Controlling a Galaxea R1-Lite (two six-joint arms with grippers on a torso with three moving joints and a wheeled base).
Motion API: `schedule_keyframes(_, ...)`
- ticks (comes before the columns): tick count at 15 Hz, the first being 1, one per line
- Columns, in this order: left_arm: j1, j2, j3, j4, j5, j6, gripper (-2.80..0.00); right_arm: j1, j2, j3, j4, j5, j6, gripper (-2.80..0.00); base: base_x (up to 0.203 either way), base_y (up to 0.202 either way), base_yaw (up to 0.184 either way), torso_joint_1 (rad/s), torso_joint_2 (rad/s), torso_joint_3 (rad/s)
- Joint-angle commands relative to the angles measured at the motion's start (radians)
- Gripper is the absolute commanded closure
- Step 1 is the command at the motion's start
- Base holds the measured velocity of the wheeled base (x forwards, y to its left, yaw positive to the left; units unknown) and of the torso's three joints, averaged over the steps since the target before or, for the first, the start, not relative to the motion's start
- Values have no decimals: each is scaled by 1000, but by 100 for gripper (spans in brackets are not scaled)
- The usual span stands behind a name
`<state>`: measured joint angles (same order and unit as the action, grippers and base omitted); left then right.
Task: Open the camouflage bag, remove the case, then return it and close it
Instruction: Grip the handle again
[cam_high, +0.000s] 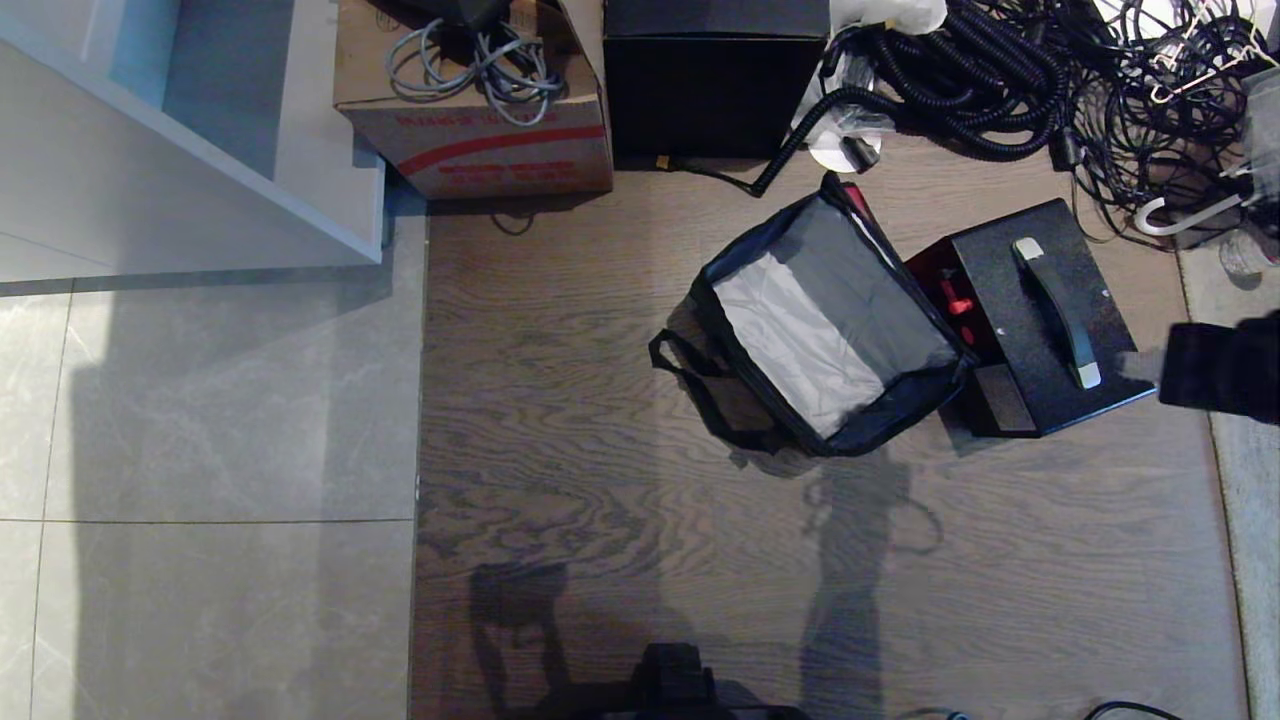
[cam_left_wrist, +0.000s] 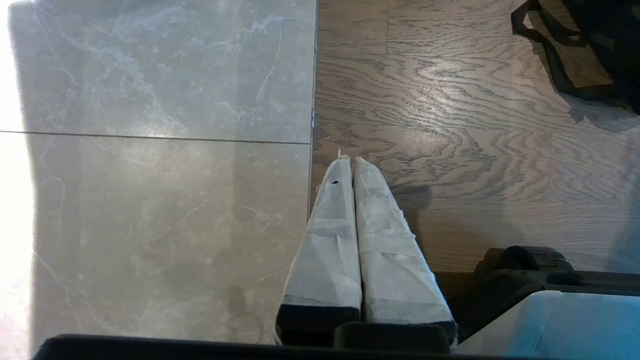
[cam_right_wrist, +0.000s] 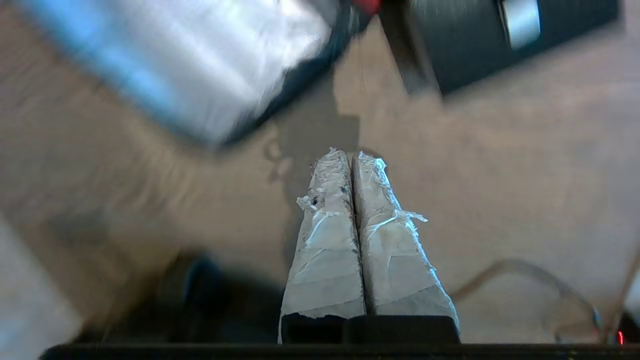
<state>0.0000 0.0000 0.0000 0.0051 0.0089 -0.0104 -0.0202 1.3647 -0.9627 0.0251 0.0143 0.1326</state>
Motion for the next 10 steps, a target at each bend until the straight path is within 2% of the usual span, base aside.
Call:
schedule_keyframes(1, 0, 0, 0, -1, 0, 0, 0, -20, 341, -139, -70, 3, -9, 0, 0, 0, 0, 0, 0, 0)
schedule_keyframes(4, 0, 0, 0, -1, 0, 0, 0, -40, 504, -284, -155, 6, -25, 0, 0, 0, 0, 0, 0, 0)
schedule_keyframes(5, 0, 0, 0, -1, 0, 0, 0, -48, 526, -307, -178, 7, -38, -280, 0, 0, 0, 0, 0, 0)
schedule_keyframes(7, 0, 0, 0, -1, 0, 0, 0, -54, 548, -331, -186, 6, -80, -280, 0, 0, 0, 0, 0, 0)
schedule_keyframes(10, 0, 0, 0, -1, 0, 0, 0, -76, 563, -339, -204, 1, -247, -280, 0, 0, 0, 0, 0, 0)
